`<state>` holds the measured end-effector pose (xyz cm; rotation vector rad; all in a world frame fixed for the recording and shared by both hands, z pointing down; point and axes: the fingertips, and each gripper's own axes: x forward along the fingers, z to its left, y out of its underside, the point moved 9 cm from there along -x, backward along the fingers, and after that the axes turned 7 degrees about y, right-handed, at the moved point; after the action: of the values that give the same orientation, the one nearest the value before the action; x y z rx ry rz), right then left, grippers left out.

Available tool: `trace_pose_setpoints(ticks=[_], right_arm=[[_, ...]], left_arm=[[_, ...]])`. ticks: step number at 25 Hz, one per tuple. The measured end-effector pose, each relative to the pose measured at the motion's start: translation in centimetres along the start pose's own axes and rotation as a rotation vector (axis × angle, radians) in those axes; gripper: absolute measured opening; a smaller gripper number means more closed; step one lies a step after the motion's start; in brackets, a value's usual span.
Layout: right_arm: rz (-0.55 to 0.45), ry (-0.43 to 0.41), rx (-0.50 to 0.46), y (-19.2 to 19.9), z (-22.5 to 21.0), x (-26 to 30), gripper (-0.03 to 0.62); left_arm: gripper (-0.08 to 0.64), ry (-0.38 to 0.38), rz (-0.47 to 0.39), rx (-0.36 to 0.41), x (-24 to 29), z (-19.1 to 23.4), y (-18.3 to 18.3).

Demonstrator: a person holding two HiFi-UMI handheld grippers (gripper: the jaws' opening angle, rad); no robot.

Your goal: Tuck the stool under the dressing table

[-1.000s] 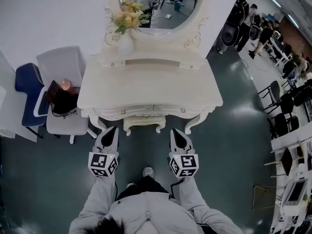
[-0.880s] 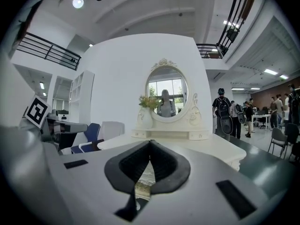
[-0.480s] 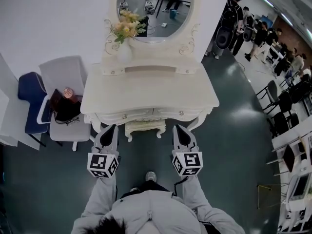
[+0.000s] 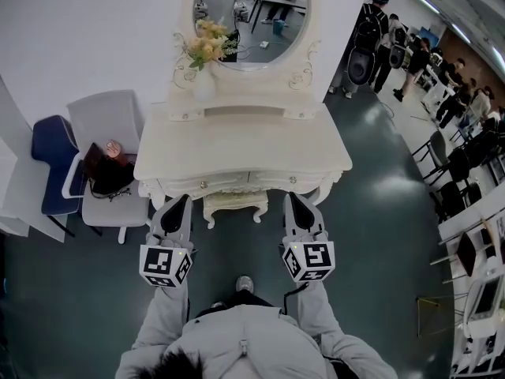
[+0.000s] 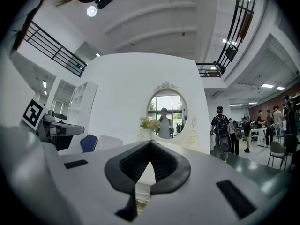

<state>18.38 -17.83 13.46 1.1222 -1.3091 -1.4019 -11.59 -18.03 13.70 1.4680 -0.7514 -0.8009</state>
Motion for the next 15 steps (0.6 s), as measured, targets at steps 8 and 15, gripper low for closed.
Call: trace_pose_setpoints(ticks=[8, 15], right_arm=[[-0.057, 0.019, -0.001, -2.4, 1.3, -2.2, -0.006], [-0.085, 0.037, -0.001, -3.5, 2.4, -4.2, -0.006]], left_arm=[[0.005, 0.010, -0.074, 0.029, -2.3, -0.6, -2.6], [0.005, 0.011, -0.122, 0.056, -3.9, -1.0, -4.4]])
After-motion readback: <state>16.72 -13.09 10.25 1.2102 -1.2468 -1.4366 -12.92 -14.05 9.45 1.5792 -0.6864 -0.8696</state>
